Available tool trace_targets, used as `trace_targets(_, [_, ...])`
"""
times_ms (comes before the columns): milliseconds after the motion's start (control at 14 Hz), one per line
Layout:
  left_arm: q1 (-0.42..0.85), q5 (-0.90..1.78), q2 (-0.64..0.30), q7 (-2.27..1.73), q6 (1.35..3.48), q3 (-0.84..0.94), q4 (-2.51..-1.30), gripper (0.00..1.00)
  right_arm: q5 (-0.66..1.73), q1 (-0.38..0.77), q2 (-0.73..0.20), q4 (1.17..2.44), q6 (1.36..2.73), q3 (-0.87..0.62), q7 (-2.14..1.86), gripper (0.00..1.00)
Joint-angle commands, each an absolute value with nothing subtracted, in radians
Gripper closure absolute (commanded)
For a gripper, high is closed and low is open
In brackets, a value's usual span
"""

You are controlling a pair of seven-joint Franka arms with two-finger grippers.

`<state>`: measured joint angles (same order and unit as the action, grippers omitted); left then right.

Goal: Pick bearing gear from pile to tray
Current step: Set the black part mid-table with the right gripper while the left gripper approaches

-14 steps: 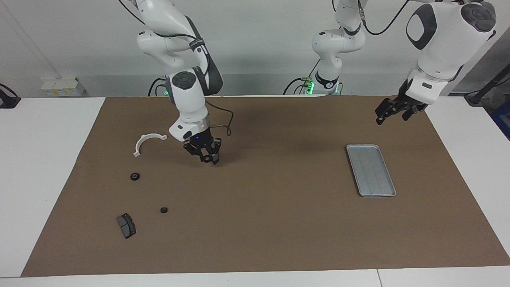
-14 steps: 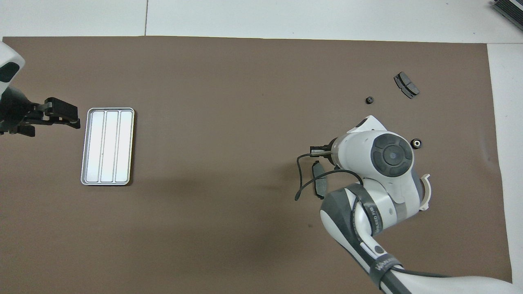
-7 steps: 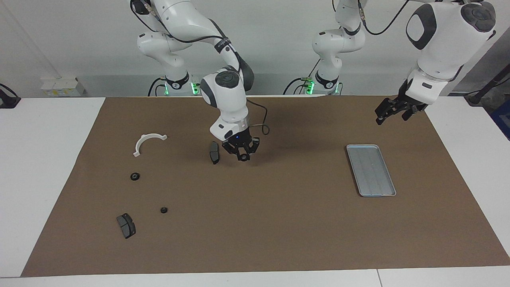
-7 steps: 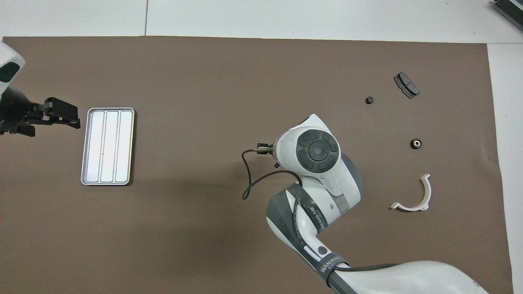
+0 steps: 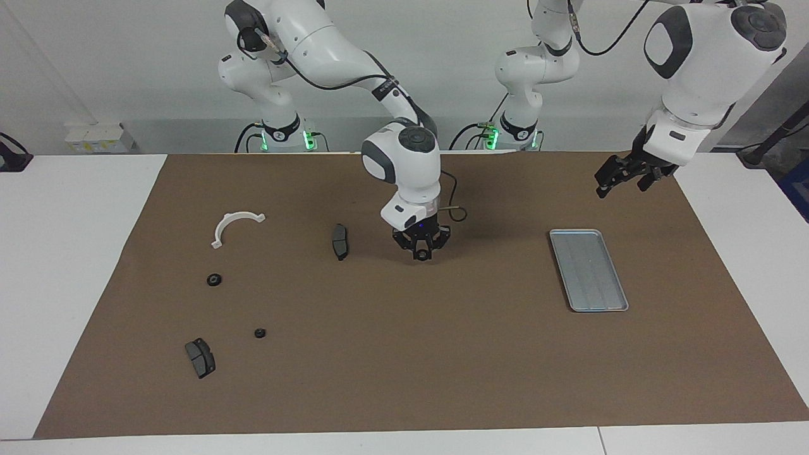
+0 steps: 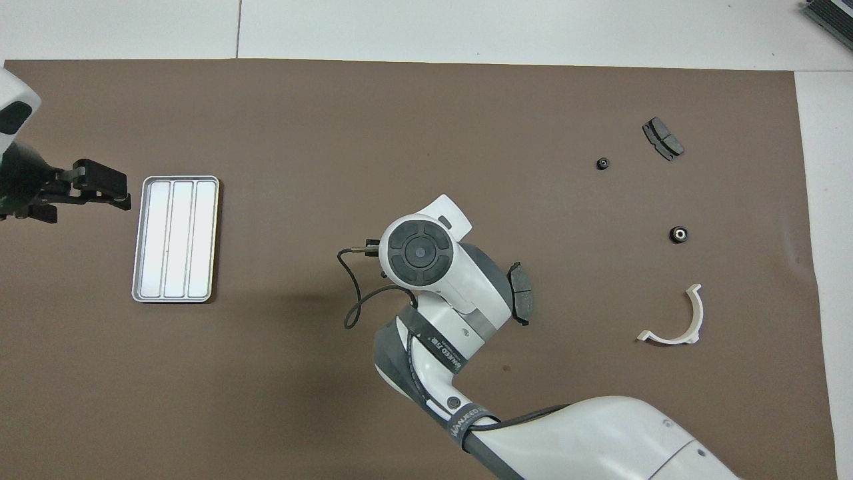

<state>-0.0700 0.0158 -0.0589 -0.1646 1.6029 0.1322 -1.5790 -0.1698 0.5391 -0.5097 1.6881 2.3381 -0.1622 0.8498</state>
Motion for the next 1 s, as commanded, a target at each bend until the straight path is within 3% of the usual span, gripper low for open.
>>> trace_targets(0, [-0.055,0.003,-0.015,-0.163,1.614,0.141,-1.617,0.00,-0.221,0.551,-0.535,1.666,2.321,-0.164,0.897,0.91])
trace_targets(143, [-0.048,0.005,-0.017,-0.152,1.623,0.143,-1.611,0.00,-0.222,0.552,-0.534,1.680,2.318,-0.164,0.897,0.76])
trace_targets(286, [-0.048,0.005,-0.012,-0.152,1.621,0.144,-1.608,0.00,-0.230,0.545,-0.534,1.677,2.322,-0.164,0.893,0.20])
trace_targets(357, [-0.043,0.006,-0.012,-0.158,1.623,0.150,-1.605,0.00,-0.233,0.534,-0.534,1.674,2.322,-0.164,0.891,0.06])
trace_targets(500, [-0.011,0.009,-0.002,-0.166,1.644,0.163,-1.612,0.00,-0.241,0.502,-0.525,1.671,2.327,-0.161,0.884,0.00])
trace_targets(929, [0.161,0.012,0.041,-0.293,1.842,0.163,-1.739,0.00,-0.238,0.313,-0.439,1.678,2.318,-0.164,0.729,0.00])
